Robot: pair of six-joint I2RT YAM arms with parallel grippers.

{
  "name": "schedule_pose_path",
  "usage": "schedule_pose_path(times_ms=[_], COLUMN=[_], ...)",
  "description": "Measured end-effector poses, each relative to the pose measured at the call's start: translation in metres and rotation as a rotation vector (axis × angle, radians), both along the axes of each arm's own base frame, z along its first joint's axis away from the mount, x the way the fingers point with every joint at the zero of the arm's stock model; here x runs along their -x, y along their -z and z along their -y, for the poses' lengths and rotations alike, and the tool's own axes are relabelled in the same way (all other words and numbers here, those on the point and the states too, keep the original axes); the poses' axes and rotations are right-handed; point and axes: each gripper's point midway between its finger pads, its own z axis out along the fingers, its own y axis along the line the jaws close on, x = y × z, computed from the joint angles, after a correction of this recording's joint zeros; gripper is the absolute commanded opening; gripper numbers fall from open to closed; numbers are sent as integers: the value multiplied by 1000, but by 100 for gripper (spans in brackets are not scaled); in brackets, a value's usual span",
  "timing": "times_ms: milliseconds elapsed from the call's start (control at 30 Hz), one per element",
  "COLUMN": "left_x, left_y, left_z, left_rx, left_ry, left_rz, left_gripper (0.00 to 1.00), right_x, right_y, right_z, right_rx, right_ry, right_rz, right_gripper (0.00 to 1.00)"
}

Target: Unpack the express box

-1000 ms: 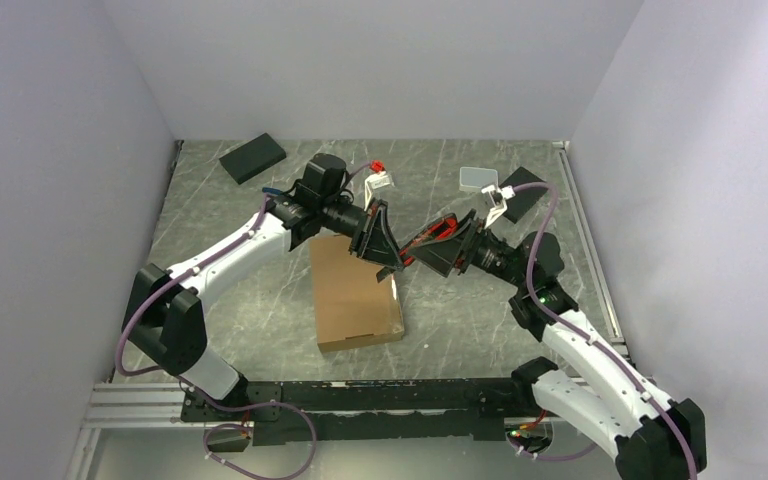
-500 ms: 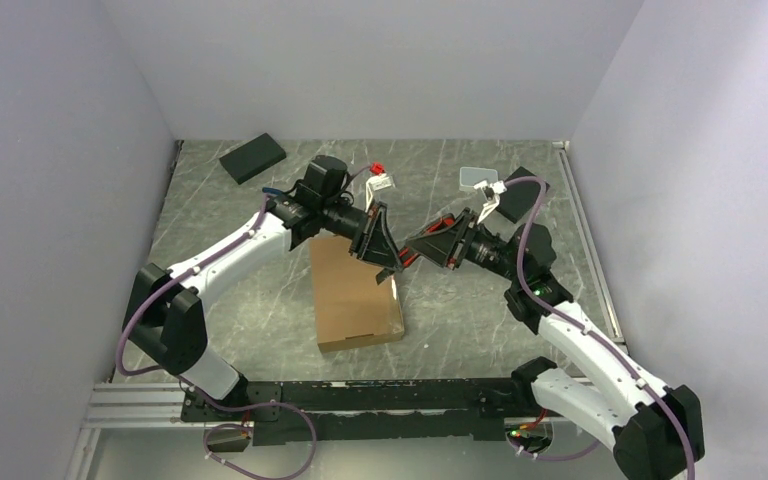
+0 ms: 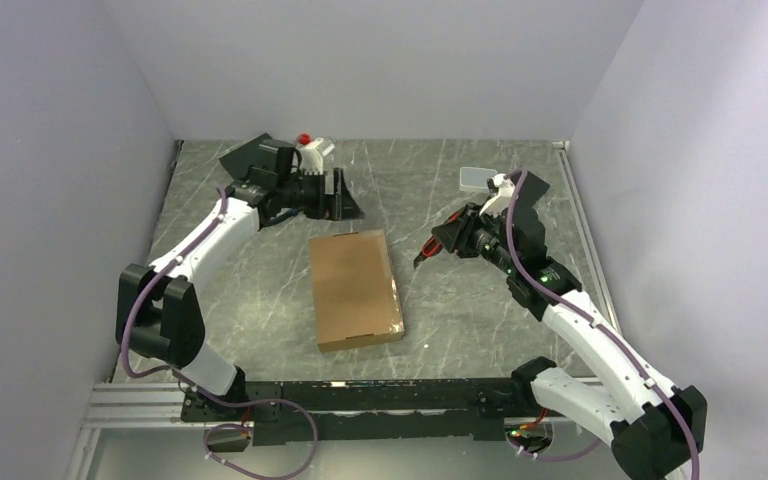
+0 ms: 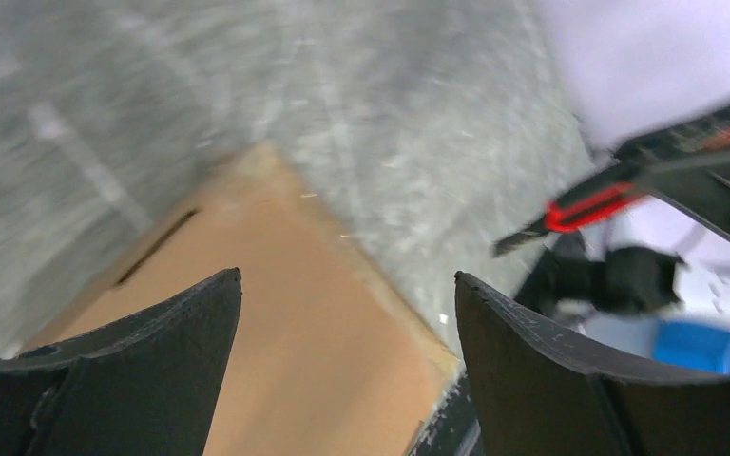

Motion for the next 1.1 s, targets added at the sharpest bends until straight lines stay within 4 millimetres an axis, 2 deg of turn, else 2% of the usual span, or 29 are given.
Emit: schedule_pose_path(times_ms=[100, 167, 267, 367, 467, 600, 833, 933, 1100], left_x=[-22, -19, 11, 43, 61, 76, 104, 106, 107], left_y=[20, 30, 50, 60, 66, 82, 113, 115, 111], left_z=[-33, -47, -68, -81, -83, -84, -76, -74, -76], left_rx=[-89, -114, -129, -103, -77, -73, -31, -25, -61], left_ry=[-206, -291, -396, -456, -480, -495, -475, -473, -481], left_rz=[-72, -106, -188, -255, -312, -387, -546, -564, -550], left_gripper=[89, 92, 94, 95, 96, 95, 90, 91, 91], right_x=[-9, -16, -23, -32, -40, -54, -83, -93, -104], right_y=[9, 12, 13, 21, 29, 31, 20, 19, 32], right_z=[9, 11, 6, -4, -17, -39, -68, -77, -87], right_rx=[66, 114, 170, 238, 297, 329, 303, 279, 290], right_ry=[65, 105, 134, 158, 168, 164, 156, 163, 163], right_rz=[-23, -24, -4, 27, 62, 131, 188, 202, 190], right_gripper=[0, 0, 0, 0, 0, 0, 0, 0, 0])
